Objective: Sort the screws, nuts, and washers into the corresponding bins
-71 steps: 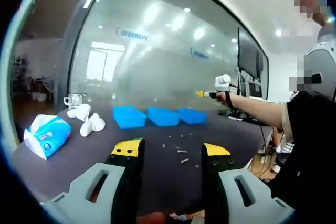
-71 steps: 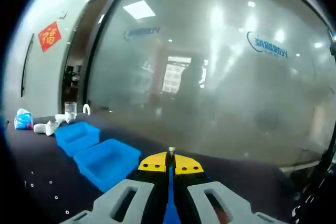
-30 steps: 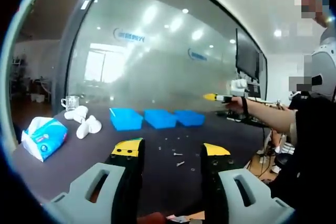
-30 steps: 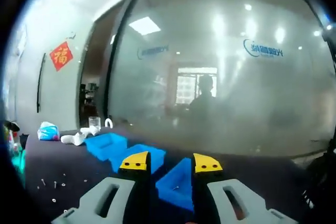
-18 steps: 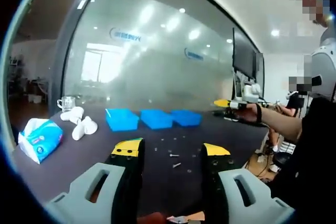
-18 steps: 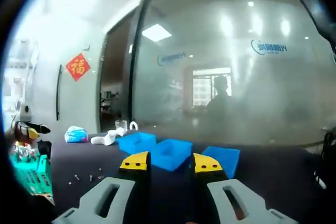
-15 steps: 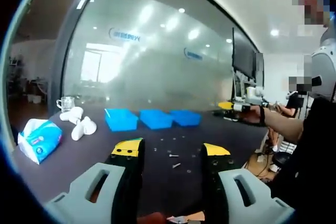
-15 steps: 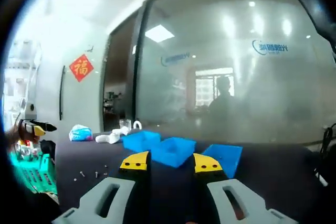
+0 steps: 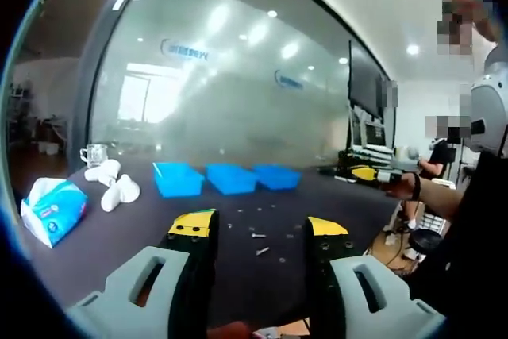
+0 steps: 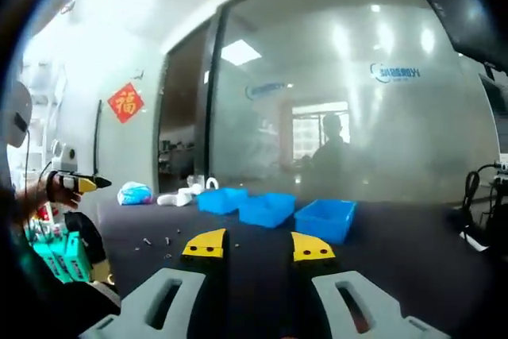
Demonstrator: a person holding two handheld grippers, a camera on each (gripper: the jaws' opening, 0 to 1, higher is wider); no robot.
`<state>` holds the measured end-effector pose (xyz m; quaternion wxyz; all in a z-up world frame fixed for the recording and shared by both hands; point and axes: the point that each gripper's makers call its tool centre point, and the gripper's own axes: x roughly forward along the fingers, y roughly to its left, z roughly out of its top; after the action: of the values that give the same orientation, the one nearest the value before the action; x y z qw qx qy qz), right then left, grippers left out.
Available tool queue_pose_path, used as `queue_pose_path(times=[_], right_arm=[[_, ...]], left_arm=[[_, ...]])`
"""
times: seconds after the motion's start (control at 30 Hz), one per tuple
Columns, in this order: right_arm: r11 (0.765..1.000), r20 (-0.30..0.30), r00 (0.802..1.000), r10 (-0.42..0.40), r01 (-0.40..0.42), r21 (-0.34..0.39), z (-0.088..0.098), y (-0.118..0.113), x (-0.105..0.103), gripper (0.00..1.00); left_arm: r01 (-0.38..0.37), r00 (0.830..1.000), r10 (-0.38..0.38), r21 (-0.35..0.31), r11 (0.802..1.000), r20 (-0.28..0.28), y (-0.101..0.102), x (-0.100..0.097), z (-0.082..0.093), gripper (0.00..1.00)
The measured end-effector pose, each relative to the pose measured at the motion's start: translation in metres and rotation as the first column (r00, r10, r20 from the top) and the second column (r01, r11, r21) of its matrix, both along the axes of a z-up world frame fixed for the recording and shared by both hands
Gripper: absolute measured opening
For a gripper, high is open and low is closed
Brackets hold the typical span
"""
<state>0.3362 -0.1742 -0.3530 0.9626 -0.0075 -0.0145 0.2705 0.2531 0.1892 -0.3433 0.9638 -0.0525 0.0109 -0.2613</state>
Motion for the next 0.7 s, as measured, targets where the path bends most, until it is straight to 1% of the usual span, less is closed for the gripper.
queue_pose_path(times=[0.17,0.27,0.33,0.5,0.6,0.67,0.7], right_arm=[[1.000,-0.015,1.000,-0.010,0.010,-0.007,-0.008,-0.006,-0.013,0.25],[1.000,-0.041,0.999,0.003,-0.002,0.018,-0.011,-0.009,-0.022,0.25],[1.000,-0.048,0.999,0.008,-0.007,0.013,-0.013,-0.009,-0.027,0.25],[0.998,-0.064,0.997,0.046,-0.049,-0.037,-0.019,-0.004,-0.034,0.25],[0.995,-0.072,0.995,0.066,-0.072,-0.073,-0.023,0.000,-0.032,0.25],[0.992,-0.074,0.993,0.090,-0.096,-0.081,-0.023,0.004,-0.031,0.25],[0.991,-0.088,0.989,0.118,-0.124,-0.060,-0.022,0.007,-0.032,0.25]], left_arm=[[0.013,1.000,-0.013,0.003,1.000,-0.005,-0.004,-0.001,-0.002,0.38],[0.015,1.000,-0.015,0.007,1.000,-0.009,-0.004,-0.001,-0.003,0.38],[0.016,1.000,-0.016,0.006,1.000,-0.012,-0.005,-0.001,-0.004,0.38],[0.025,1.000,-0.025,0.008,1.000,-0.016,-0.009,-0.002,-0.007,0.38],[0.029,0.999,-0.029,0.010,1.000,-0.018,-0.012,-0.002,-0.007,0.38],[0.035,0.999,-0.034,0.016,0.999,-0.016,-0.014,-0.003,-0.007,0.38],[0.037,0.999,-0.036,0.017,0.999,-0.015,-0.014,-0.003,-0.007,0.38]])
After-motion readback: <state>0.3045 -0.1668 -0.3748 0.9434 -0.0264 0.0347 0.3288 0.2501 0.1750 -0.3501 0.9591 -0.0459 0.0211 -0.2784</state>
